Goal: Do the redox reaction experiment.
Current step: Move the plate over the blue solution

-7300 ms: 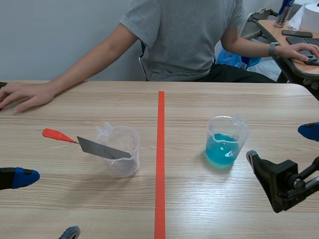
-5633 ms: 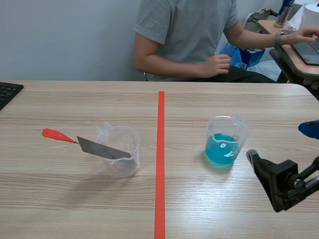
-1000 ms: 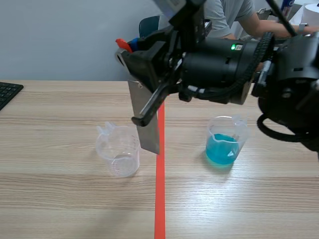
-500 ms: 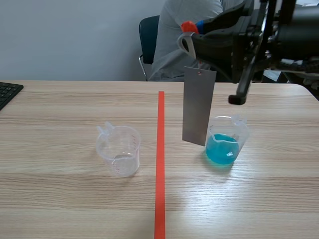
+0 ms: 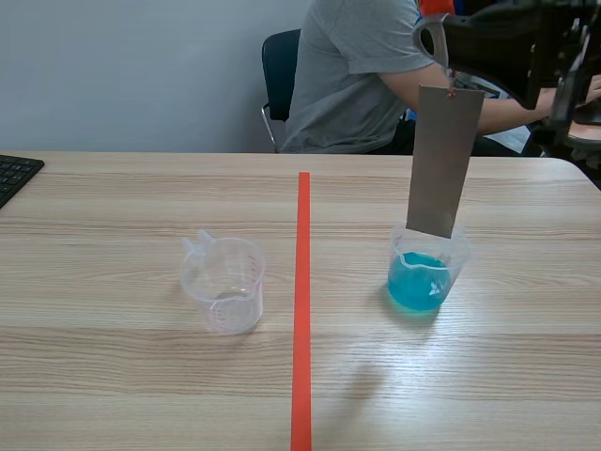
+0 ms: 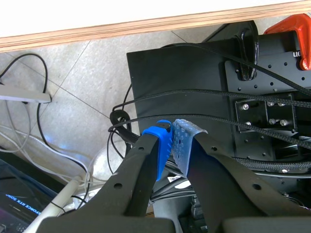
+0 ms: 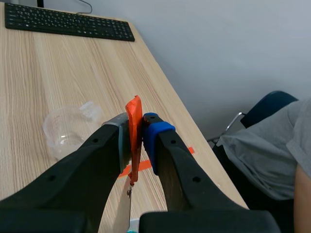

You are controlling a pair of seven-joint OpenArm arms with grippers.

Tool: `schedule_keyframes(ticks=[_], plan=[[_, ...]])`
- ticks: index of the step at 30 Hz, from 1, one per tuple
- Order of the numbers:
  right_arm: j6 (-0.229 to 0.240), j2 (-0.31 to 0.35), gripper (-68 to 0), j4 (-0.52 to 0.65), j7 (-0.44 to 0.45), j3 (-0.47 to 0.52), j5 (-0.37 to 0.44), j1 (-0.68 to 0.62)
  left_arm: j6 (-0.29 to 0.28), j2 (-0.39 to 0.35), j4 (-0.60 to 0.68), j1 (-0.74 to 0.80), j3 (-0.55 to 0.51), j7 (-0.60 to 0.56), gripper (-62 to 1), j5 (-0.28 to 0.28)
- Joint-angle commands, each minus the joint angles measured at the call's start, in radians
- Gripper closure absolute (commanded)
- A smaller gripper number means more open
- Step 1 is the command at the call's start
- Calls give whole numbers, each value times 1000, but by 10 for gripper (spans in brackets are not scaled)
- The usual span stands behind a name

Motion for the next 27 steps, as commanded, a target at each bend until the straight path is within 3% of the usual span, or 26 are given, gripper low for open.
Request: schedule_keyframes(ticks=[1,5,15,22,27], plan=[[0,8,-13,-24,35,18,15,14,-1,-1,18,22,-4,-8,-45,-6],[43,7,-13,-79,64,18,15,19,-1,-6,19,34,-5,-8,-45,-6],[57,4,-13,-198,115,18,14,80,-2,-63,121,154,-65,-108,-45,-27],[57,-28,-13,-290,142,18,5,140,-2,-148,245,201,-105,-117,-45,-76],[57,-95,-13,-352,141,18,-48,182,-34,-252,282,161,-105,-125,-45,-156]])
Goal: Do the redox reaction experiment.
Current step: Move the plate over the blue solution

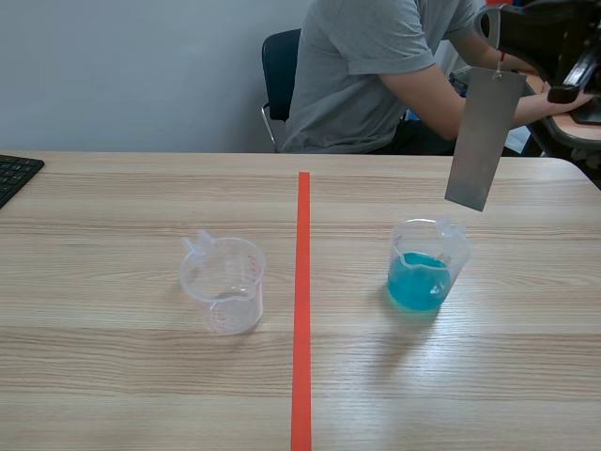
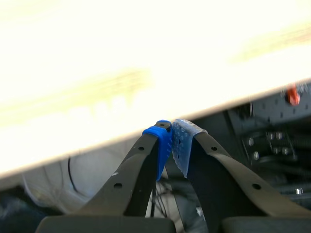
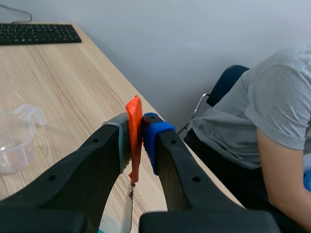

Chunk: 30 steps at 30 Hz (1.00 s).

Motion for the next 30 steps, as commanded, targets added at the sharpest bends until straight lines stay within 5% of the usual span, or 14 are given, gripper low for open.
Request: schedule_keyframes(ticks=[1,8,16,23,30], plan=[[6,-10,-13,6,15,18,-5,35,-34,-35,7,-39,1,-24,-45,-18],[6,-54,-13,2,10,16,-19,42,-178,-176,22,-171,24,-62,-45,-42],[6,-57,-13,3,7,15,-19,36,-325,-319,57,-415,171,-61,-45,-41],[6,-56,-13,18,0,15,-19,29,-326,-329,57,-720,427,-49,-44,-4],[6,-30,-13,80,7,16,-19,-25,-276,-260,57,-1019,708,11,-44,19]])
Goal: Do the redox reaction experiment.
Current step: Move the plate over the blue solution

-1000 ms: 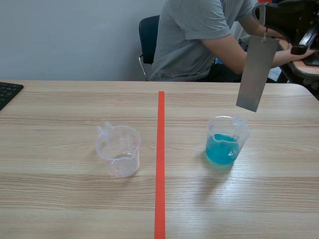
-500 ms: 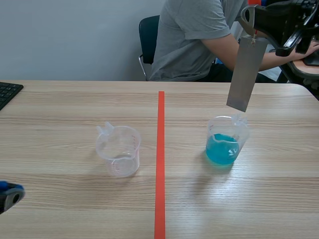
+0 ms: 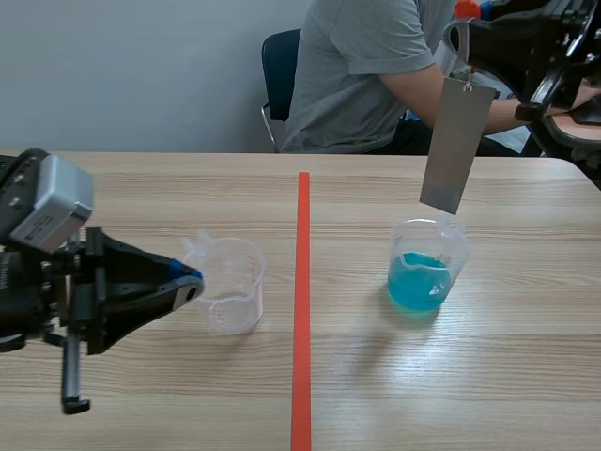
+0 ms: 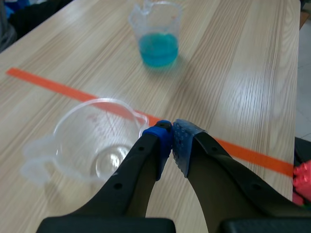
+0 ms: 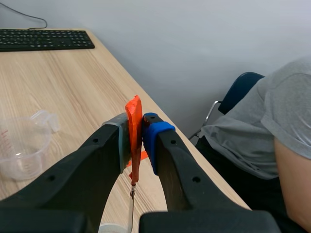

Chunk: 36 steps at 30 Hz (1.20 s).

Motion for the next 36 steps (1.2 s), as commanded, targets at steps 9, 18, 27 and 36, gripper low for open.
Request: schedule_keyframes(ticks=[9,18,27,36], plan=[[6,24,-13,26,18,16,10,-3,82,160,-36,-293,215,140,-44,-10],[6,24,-13,26,18,16,10,-3,99,322,-266,-455,358,127,-44,-11],[6,24,-13,26,17,16,10,-3,174,489,-455,-590,473,84,-44,-11],[6,24,-13,26,17,16,10,-3,210,614,-609,-681,494,81,-44,-11]])
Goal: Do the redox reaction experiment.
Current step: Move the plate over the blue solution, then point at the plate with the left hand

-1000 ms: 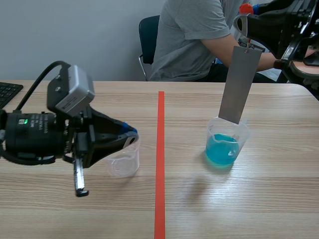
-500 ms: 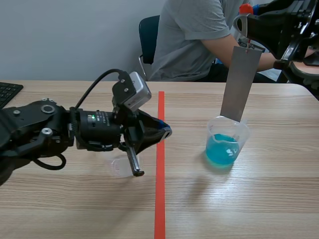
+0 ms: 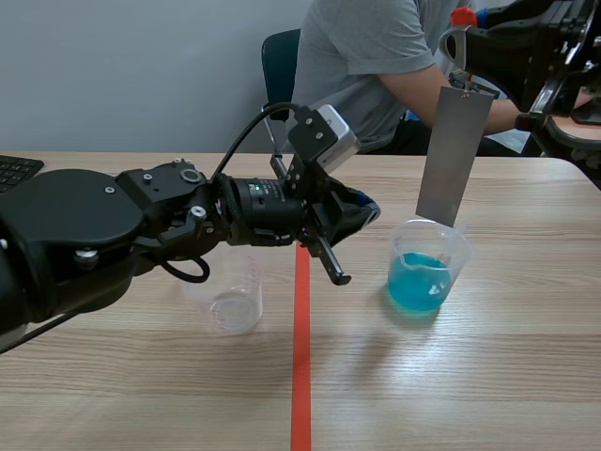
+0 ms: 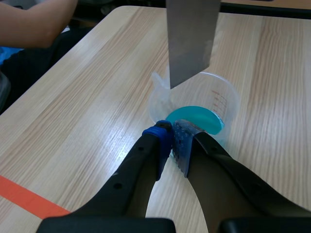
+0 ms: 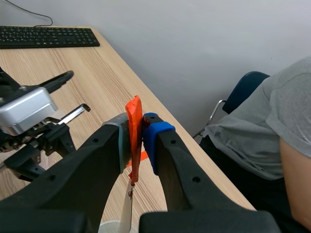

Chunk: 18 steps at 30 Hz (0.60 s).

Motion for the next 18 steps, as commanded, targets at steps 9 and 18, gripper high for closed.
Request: schedule_keyframes(ticks=[9,18], plan=[[6,16,-13,9,14,16,12,17,7,84,-101,-51,5,-66,-44,-9],[6,16,-13,9,14,16,12,17,8,144,-144,-51,17,-89,-44,-6]])
